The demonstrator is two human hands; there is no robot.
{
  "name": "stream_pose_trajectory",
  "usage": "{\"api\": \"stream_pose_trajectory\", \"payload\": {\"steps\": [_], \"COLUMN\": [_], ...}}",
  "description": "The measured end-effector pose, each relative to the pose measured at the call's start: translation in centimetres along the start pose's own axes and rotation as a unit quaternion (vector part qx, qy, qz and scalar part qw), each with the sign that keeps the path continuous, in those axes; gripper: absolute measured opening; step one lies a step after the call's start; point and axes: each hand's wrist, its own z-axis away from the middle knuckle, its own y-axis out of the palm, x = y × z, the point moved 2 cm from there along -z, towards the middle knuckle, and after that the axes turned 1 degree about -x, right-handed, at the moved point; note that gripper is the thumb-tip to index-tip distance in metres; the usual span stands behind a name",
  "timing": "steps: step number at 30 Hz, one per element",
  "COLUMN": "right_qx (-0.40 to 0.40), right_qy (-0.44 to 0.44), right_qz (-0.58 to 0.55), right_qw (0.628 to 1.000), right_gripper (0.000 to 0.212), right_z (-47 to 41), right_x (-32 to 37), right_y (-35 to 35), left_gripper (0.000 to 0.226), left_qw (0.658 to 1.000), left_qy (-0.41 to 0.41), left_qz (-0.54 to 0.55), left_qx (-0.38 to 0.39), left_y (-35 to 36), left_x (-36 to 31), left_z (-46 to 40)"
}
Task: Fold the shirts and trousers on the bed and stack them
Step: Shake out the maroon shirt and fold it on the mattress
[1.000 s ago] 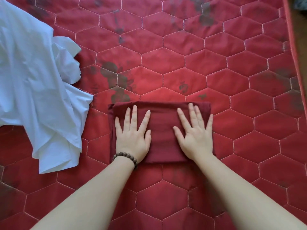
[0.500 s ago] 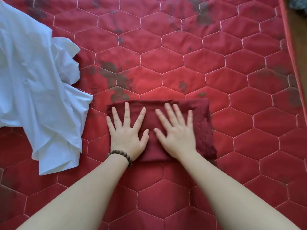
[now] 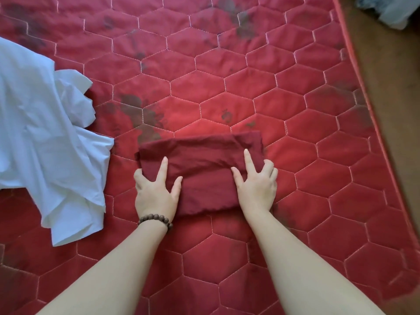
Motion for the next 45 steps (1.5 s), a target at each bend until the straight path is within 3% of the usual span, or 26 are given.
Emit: {"api": "stream_pose_trajectory", "payload": {"steps": [3,7,18,23,31,34,36,38,40,42,45], "right_qx": [0.045,0.045,0.033,0.035,0.033,-0.042,-0.094,-0.078,-0.002,0.045,0.034], "right_qy": [-0.029,-0.060,-0.026,-0.014,-0.022,-0.039,-0.128,-0.246,-0.318,-0.323,-0.244], "right_qz": [-0.003,0.002,0.098,0.110,0.109,0.091,0.037,0.003,0.009,0.035,0.091], "right_qw": [0.999,0.997,0.994,0.993,0.993,0.994,0.987,0.966,0.948,0.945,0.965], "right_gripper": [0.057,0.056,0.061,0.062,0.063,0.061,0.057,0.054,0.054,0.055,0.063], "right_z": [-0.5,-2.4,-13.8,-18.0,-20.0,-19.6,-18.6,-17.3,-16.4,-17.0,-19.5], "right_x": [-1.5,-5.2,-25.4,-30.8,-32.5,-31.4,-28.7,-25.1,-22.7,-22.9,-27.5], "right_y": [-0.3,-1.5,-6.2,-7.2,-7.7,-8.4,-8.6,-7.5,-5.7,-4.6,-4.8], "left_gripper": [0.062,0.071,0.075,0.075,0.071,0.063,0.059,0.059,0.060,0.060,0.066], "left_qw": [1.000,0.998,0.993,0.989,0.992,0.992,0.974,0.948,0.931,0.937,0.946], "left_qy": [0.011,0.057,0.103,0.128,0.104,0.090,0.176,0.294,0.348,0.328,0.293], "left_qz": [-0.002,-0.015,-0.045,-0.067,-0.057,-0.050,-0.041,-0.057,-0.104,-0.121,-0.137], "left_qx": [0.011,0.013,0.045,0.026,0.029,-0.076,-0.138,-0.107,-0.029,0.012,0.001], "left_y": [0.1,1.0,9.6,12.3,11.9,10.5,10.2,11.0,12.4,13.6,14.3], "left_x": [-1.1,-5.4,-26.4,-32.6,-33.8,-33.3,-34.2,-36.0,-37.0,-36.1,-34.4], "left_z": [0.7,1.9,6.1,6.5,6.9,6.6,6.2,5.7,5.2,4.5,4.2]}}
